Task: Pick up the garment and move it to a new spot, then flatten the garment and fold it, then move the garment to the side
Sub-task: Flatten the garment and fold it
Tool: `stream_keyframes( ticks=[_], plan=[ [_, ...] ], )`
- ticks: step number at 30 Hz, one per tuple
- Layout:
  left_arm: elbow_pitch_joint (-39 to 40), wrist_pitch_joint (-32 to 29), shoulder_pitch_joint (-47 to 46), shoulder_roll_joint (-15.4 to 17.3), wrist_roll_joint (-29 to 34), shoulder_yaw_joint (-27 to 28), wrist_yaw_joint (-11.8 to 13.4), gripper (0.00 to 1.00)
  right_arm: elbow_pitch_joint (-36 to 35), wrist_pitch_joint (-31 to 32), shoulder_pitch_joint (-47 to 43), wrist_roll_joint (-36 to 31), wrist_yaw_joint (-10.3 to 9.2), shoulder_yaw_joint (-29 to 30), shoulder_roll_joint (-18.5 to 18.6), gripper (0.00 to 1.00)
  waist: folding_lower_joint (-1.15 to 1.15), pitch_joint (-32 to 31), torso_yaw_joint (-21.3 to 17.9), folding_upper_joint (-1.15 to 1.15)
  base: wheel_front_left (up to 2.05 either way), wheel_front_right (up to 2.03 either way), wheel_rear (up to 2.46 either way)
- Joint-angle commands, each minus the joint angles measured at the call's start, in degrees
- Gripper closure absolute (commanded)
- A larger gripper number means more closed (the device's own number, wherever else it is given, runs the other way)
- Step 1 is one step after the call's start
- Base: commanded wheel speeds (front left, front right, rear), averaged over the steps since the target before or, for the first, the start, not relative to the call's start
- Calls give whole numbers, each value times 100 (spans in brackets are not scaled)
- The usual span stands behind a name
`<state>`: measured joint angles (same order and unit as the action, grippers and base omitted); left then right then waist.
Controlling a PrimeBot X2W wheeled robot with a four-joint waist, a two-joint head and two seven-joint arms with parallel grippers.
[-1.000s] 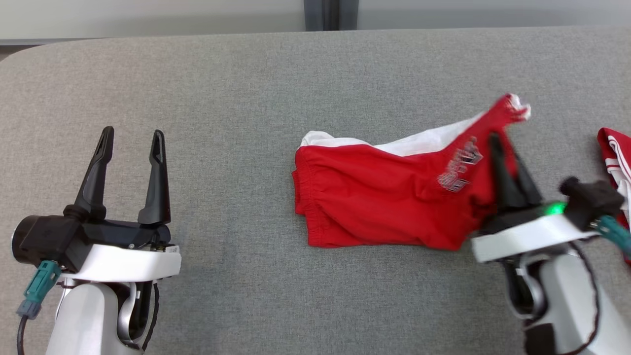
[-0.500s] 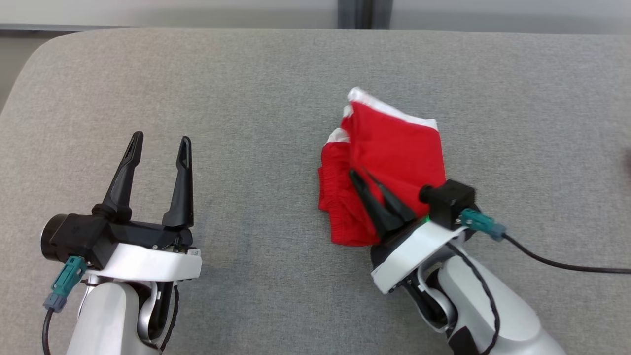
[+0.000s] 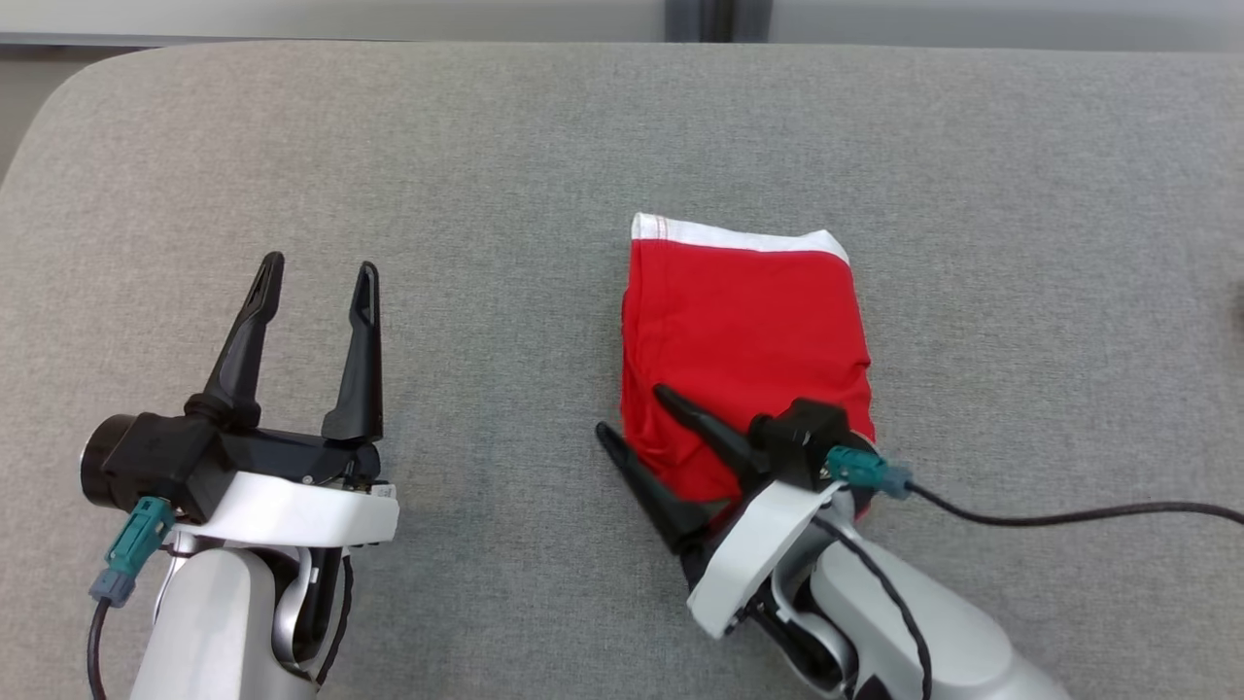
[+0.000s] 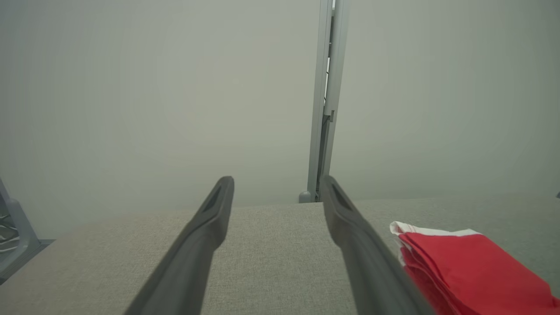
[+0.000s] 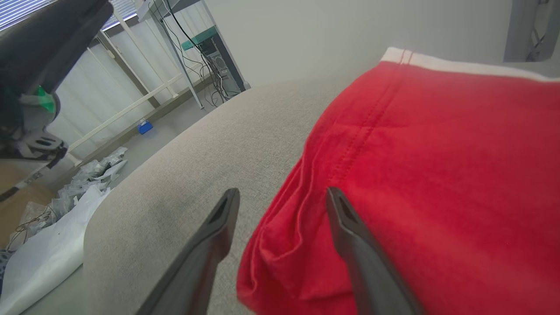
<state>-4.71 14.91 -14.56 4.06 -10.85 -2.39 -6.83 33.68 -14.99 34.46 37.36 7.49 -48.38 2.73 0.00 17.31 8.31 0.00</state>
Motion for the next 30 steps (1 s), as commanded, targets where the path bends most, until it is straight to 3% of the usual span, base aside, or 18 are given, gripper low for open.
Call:
stream_keyframes(
  ticks=[1,8,19,30],
  plan=[
    [-8,15,-97,-7,20,47,-15,0,-91,-30,-75,45,1,-86,35,0,0,-3,-39,0,0,0,0],
    [22,15,-41,-1,76,168,-26,0,-971,-35,-482,-147,1,86,35,0,0,-49,-255,0,0,0,0],
    [72,15,116,70,151,376,-28,0,-2451,-24,-1532,-1363,1,2615,39,0,0,-204,-587,0,0,0,0],
    [-7,15,610,110,300,376,1,0,-2676,150,-2167,-2199,1,4431,244,0,0,-561,-701,0,0,0,0]
  ],
)
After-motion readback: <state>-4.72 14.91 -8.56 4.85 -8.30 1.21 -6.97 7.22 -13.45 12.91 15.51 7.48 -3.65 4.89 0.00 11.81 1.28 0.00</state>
